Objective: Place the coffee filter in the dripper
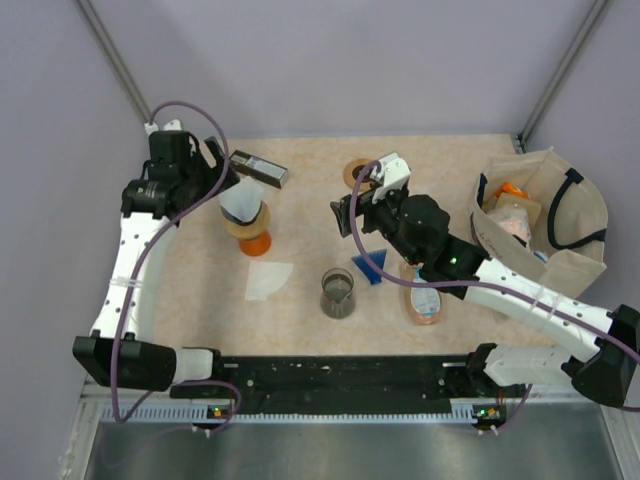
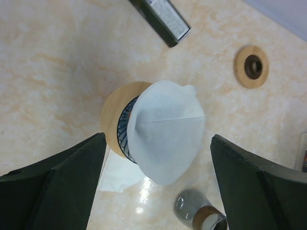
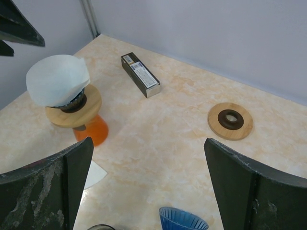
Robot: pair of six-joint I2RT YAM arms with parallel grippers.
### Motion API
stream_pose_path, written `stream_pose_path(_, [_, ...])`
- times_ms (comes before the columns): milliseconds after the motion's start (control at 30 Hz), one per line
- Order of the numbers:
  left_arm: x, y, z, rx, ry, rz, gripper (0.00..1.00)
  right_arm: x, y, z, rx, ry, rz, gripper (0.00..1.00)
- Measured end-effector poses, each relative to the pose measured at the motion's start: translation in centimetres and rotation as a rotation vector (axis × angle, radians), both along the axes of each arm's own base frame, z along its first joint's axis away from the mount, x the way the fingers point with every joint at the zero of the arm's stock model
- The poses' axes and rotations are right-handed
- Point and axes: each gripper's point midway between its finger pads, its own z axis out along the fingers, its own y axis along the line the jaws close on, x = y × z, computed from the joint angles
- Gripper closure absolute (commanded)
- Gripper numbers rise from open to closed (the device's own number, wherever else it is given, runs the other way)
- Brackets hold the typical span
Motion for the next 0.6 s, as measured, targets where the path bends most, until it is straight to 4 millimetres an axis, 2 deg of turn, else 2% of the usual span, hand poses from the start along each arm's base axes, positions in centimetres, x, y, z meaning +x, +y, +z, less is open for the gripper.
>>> stream_pose_path(67, [-0.2, -0.1, 1.9, 0.001, -0.052, -0.017, 0.04, 0.0, 0.0, 0.0, 0.0, 0.0, 0.0, 0.01])
stream_pose_path(133, [-0.3, -0.6, 4.1, -0.006, -0.108, -0.055, 0.09, 0.0, 0.0, 0.0, -0.001, 0.0, 0.0, 0.01])
stream_pose_path(267, [-0.2, -1.6, 5.3, -0.025, -0.141, -0.117, 0.25, 0.0, 0.0, 0.0, -0.001, 0.0, -0.001, 0.01])
stream_pose_path(367, [0.4, -2.5, 4.7, -0.035, -0.12, -0.165, 0.37, 0.0, 0.0, 0.0, -0.002, -0.001, -0.002, 0.01])
stream_pose_path(600, [2.4, -4.5, 0.0, -0.029, 0.021, -0.249, 0.69, 0.2, -0.3, 0.0, -0.009, -0.004, -0.015, 0.01])
